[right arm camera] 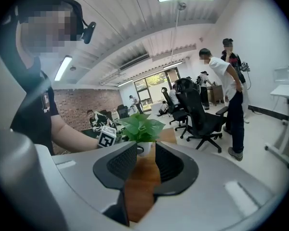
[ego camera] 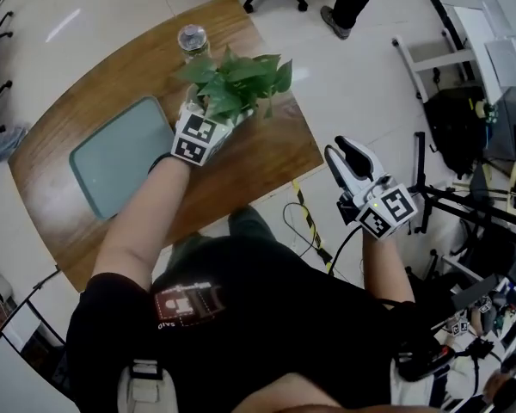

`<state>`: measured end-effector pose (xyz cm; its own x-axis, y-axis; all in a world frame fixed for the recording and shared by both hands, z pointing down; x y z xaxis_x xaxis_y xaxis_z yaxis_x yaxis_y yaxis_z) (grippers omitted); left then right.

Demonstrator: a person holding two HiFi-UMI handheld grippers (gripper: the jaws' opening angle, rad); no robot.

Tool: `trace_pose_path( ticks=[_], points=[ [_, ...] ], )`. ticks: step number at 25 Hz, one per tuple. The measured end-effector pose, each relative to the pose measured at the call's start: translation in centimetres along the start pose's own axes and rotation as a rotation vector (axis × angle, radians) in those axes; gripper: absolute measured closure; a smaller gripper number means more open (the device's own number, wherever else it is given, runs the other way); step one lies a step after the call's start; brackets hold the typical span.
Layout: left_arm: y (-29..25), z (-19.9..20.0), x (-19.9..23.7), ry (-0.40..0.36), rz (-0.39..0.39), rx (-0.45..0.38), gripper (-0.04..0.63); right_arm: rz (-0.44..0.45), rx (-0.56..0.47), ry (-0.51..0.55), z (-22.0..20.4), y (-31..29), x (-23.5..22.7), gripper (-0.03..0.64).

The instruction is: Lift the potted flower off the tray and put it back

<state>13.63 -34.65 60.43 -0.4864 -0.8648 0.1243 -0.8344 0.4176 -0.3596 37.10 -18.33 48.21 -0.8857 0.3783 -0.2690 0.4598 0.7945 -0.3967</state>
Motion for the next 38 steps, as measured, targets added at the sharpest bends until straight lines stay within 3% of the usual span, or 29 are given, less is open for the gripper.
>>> trace_pose_path(
  ticks=[8, 11, 16, 20, 25, 30, 33, 38],
  points=[
    [-4.2, -3.9, 0.7, 0.001, 0.022, 0.052, 0.098, -0.064, 0.023, -0.049, -2.2, 1.6, -4.0, 0.490],
    [-4.2, -4.2, 0.6, 0.009, 0.021, 0.013, 0.097, -0.069, 0.035, -0.057, -2.8, 1.7, -4.3, 0.489],
    [-4.3, -4.7, 0.5, 0.046, -0.007, 0.074, 0.095, -0.062, 0.042, -0.057, -2.9, 1.5, -4.0, 0.489],
    [-2.0, -4.1, 0.3, 0.096, 0.008, 0.058, 0.094, -0.045, 0.031, -0.032, -2.0, 0.8, -2.7, 0.489],
    [4.9, -3.2, -1.0, 0.162, 0.015, 0.019, 0.095, -0.002, 0.010, 0.017, 0.2, -0.5, 1.2, 0.489],
    [15.1, -0.8, -0.1, 0.171, 0.084, -0.083, 0.100, 0.082, -0.028, 0.098, 4.0, -4.0, 5.8, 0.494],
    [22.8, 0.6, 0.0, 0.174, 0.119, -0.128, 0.168, 0.125, -0.037, 0.125, 6.0, -5.4, 9.9, 0.501],
    [35.8, 2.0, 1.0, 0.196, 0.291, -0.221, 0.309, 0.248, -0.052, 0.191, 9.0, -9.9, 17.3, 0.514]
  ],
)
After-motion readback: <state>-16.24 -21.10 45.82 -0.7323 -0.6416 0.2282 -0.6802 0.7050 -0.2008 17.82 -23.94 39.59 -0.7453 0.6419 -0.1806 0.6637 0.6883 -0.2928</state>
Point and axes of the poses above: the fingertips, and each gripper's own axes: y backward along the fingers, x to its left, z out of its top, the point moved 7 cm from there along y, backward along the fingers, and after that the axes turned 7 degrees about -z, right-handed, at the moved point
